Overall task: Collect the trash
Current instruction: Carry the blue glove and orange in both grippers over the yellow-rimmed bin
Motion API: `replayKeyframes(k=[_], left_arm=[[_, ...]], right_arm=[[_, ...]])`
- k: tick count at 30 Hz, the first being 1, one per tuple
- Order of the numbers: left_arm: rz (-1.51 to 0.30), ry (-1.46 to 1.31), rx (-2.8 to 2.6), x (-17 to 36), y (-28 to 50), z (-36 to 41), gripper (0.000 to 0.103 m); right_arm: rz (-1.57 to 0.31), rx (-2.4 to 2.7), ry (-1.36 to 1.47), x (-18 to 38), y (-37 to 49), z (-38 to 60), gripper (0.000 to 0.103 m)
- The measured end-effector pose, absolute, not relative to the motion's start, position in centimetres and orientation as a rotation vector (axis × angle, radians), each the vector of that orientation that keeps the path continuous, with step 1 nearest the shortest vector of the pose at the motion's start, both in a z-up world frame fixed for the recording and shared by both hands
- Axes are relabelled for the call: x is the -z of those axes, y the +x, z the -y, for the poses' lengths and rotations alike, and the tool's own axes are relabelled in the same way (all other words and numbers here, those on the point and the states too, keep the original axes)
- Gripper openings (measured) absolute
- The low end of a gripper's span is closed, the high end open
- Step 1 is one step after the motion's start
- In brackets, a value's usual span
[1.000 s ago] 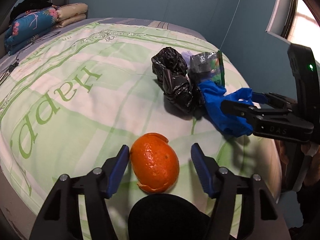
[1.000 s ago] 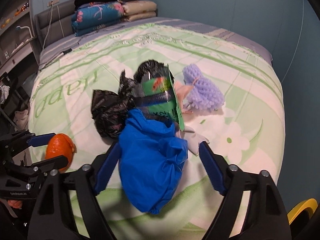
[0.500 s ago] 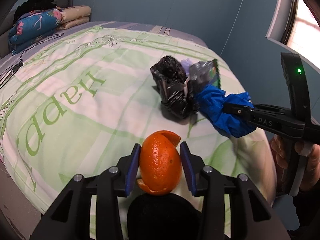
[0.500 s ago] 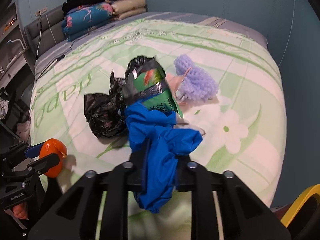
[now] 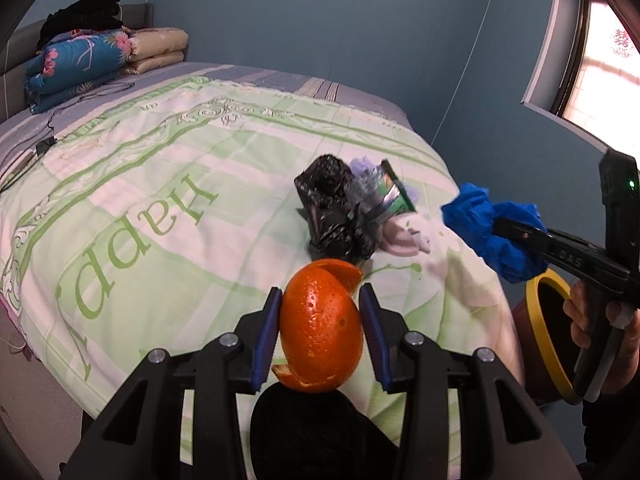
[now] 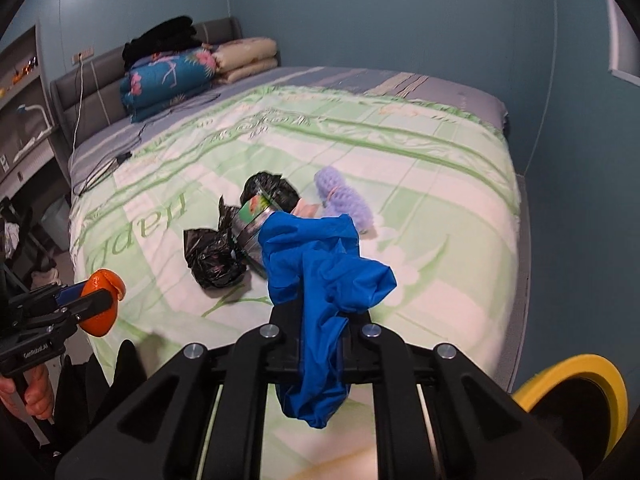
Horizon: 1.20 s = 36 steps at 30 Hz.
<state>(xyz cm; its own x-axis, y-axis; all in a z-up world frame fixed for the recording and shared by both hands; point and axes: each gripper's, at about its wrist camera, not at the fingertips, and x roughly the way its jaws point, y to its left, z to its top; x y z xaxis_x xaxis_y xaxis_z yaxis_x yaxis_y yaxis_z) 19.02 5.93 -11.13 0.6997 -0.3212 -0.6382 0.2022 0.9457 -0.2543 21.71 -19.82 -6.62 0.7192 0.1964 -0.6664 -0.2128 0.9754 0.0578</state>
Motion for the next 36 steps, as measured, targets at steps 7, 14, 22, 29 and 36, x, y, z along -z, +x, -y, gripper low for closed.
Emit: replayKeyframes(k=[7, 14, 22, 29, 36], left_arm=[[-0.684, -0.164, 0.306, 8.2, 17.5, -5.1, 0.037], [-0.62, -0.148, 0.332, 4.8, 15.5, -3.2, 0.037], [-0.561, -0.116, 0.36, 1.3, 13.1, -0.2, 0.037], [-0.524, -0.079, 0.411, -1.2, 11.3, 2.9, 0.037], [-0.497, -0.044, 0.469, -2.6, 10.0, 5.9, 0.037]], right_arm=[[-0.688, -0.241, 0.012, 4.0, 18.6, 22.1, 0.009], [-0.622, -0.265, 0.034, 1.3, 15.2, 23.8, 0.009], [-0.554, -0.263, 0.052, -0.8, 12.3, 26.2, 0.009], [-0.514, -0.232, 0.09, -1.7, 10.6, 29.0, 0.009], [-0.488, -0.189, 0.114, -2.0, 9.2, 31.6, 0.009]])
